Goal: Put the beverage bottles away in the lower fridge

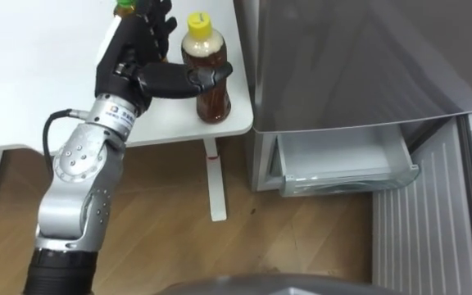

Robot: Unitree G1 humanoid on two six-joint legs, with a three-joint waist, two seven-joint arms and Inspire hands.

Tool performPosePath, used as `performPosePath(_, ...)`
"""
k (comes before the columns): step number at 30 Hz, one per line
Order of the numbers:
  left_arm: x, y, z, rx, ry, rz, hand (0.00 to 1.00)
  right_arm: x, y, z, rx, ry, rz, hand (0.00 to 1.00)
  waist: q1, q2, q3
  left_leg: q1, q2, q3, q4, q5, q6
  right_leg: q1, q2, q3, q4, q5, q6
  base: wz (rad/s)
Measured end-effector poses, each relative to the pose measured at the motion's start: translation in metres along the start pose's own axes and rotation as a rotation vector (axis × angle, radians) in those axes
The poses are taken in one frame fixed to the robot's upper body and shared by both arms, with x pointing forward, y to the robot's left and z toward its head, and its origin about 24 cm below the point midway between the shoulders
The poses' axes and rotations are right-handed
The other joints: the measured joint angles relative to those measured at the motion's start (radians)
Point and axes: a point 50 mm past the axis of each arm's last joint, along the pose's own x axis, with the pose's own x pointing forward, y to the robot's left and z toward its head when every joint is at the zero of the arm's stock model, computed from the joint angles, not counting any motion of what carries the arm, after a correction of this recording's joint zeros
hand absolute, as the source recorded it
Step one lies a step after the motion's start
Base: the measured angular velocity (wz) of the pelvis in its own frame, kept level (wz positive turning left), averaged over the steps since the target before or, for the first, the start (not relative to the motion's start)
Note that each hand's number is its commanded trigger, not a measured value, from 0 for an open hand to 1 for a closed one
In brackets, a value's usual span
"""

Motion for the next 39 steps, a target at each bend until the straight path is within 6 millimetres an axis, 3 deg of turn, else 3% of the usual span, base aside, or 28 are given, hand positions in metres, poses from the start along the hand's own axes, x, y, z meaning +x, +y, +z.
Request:
performPosePath(24,0.001,-0.006,-0.013,-0.023,0.050,-0.013,0.00,0.001,0.001,-0.005,-0.028,0.015,-0.020,0.00,-0.002,-0.002,-0.0011,0.002,0.000,0.000,-0.002,0.000,0.000,0.006,0.000,0.002,0.001,0.000,0.000,0.00)
performPosePath(39,-0.001,0.010,-0.012,-0.011,0.049,0.090,0.00,0.001,0.004,-0.011,-0.029,0.021,-0.006,0.00,-0.001,-0.005,-0.0021,0.004,0.000,0.008,0.000,0.000,0.000,-0.002,0.000,0.009,0.000,0.000,0.000,-0.01)
